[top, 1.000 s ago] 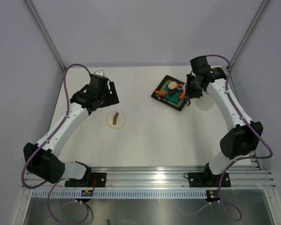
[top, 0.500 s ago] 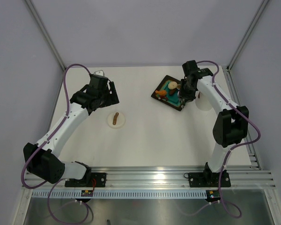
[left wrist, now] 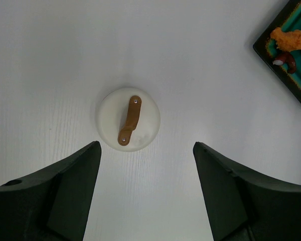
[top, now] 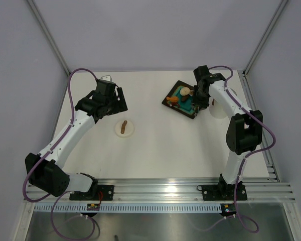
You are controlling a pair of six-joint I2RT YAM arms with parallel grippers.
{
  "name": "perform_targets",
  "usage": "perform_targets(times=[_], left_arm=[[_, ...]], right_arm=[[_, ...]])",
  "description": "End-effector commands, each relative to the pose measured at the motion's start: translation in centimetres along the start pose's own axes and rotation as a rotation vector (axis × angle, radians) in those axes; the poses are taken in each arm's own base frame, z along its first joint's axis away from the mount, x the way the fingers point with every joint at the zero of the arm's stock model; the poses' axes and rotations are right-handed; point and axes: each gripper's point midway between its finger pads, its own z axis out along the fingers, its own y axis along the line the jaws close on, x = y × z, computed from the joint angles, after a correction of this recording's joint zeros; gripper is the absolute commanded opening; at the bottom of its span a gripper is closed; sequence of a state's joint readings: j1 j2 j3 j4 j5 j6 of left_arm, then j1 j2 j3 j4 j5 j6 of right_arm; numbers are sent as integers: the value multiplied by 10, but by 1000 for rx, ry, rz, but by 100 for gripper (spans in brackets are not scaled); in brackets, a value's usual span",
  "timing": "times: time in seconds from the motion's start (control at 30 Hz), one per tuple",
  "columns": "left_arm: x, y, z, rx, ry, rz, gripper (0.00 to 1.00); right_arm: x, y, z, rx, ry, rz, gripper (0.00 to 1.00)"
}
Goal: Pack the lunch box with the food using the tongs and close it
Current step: Pick up the fake food from the plate.
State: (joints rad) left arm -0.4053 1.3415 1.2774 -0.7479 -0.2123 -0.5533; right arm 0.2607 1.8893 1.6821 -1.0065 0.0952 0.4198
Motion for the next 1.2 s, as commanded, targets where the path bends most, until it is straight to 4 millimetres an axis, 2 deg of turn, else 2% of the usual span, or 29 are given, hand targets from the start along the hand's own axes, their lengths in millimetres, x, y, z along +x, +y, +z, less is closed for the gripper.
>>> perform_targets(times=[0.0,0.63,1.17], left_arm=[[-14,-3,-6,24,-54,-1,79],[-13,-2,-4,12,-47,0,79],[-18,-4,-5,16,-51,-1,79]], right_arm=[[-21,3,-3,11,-70,24,40],[-24,12,22,-1,-38,19,43],[-26,2,36,49,-28,16,46]])
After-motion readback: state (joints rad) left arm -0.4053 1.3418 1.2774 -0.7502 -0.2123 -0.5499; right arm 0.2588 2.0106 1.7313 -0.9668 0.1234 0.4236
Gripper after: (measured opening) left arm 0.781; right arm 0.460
